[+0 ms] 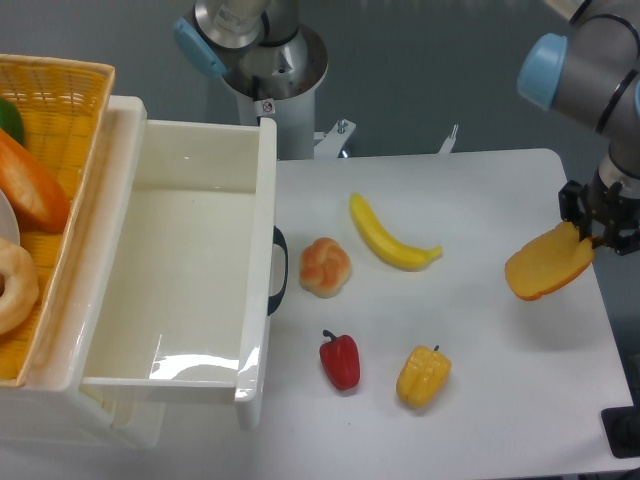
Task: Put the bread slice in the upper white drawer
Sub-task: 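Lift the held bread slice with the gripper away from the table edge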
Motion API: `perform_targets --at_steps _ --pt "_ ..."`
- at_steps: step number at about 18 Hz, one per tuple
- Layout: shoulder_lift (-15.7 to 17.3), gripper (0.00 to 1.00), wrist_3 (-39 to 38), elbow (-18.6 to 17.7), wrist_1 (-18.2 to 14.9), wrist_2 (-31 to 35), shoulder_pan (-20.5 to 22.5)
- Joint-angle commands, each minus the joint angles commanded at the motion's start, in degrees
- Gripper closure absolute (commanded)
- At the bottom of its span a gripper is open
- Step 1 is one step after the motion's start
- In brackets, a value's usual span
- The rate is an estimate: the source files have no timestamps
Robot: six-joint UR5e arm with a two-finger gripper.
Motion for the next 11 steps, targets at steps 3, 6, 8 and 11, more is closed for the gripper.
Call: perform_targets --at_steps 3,6,8,11 --pt "0.3 1.00 0.0 0.0 -0.9 0.0 0.0" --pt "0.6 1.00 -0.1 -0.1 -1.1 -0.1 -0.3" --pt "1.1 1.00 -0.6 -0.6 -1.3 -0.2 -0.6" --pt "3.1 1.00 -1.1 -1.8 -1.6 -2.2 -1.1"
